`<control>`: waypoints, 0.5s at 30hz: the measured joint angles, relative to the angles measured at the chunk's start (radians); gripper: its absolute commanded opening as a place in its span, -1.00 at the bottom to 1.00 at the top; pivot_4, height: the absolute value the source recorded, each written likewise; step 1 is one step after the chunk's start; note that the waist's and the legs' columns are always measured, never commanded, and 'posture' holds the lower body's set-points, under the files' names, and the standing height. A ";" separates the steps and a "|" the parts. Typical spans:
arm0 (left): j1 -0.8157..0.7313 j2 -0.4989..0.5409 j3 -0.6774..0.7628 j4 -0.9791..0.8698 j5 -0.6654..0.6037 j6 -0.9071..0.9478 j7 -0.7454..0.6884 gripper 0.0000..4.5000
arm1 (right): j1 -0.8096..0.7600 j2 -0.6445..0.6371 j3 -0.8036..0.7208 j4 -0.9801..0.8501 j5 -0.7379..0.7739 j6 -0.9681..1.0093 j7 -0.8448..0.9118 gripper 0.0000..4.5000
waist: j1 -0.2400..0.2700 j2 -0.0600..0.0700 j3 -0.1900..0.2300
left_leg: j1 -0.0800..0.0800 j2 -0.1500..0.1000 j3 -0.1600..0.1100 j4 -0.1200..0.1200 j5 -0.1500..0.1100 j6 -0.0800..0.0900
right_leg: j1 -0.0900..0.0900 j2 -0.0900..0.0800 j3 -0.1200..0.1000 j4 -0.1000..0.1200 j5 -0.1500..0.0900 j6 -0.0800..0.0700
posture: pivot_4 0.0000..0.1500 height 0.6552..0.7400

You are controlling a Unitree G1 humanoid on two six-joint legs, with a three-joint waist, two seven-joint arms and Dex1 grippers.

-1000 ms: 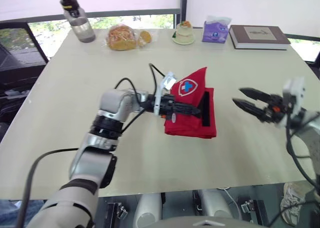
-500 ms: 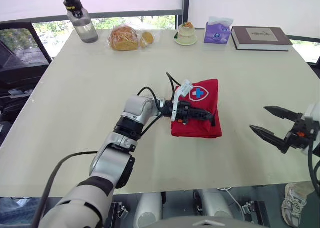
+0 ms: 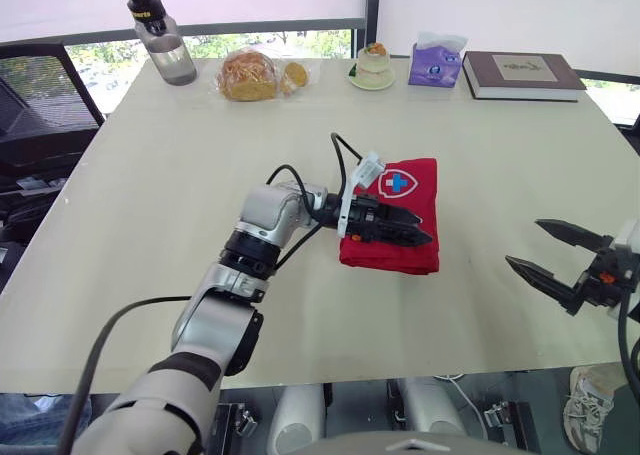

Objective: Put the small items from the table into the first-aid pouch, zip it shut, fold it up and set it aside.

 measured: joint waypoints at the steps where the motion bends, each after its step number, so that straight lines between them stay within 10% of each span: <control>1: 0.001 -0.001 0.000 -0.010 0.000 -0.019 -0.003 0.97 | 0.001 0.000 0.000 0.001 0.000 -0.001 0.000 1.00 | 0.000 0.000 0.000 | 0.000 0.000 0.000 0.000 0.000 0.000 | 0.000 0.000 0.000 0.000 0.000 0.000 | 1.00 0.97; 12: -0.003 -0.116 0.049 0.092 0.064 -0.288 0.116 -0.94 | 0.013 -0.004 0.000 0.010 -0.008 -0.021 0.003 1.00 | 0.001 0.000 0.000 | 0.000 0.000 0.000 0.001 0.000 0.000 | 0.000 0.000 0.000 0.000 -0.001 0.002 | 1.00 0.97; 15: -0.021 -0.126 0.041 0.183 0.153 -0.422 0.160 -0.98 | 0.015 -0.004 0.000 0.010 -0.009 -0.022 0.000 1.00 | -0.001 0.000 0.000 | 0.000 0.000 0.000 0.001 0.000 0.000 | 0.000 0.001 0.001 0.000 -0.001 0.002 | 1.00 0.97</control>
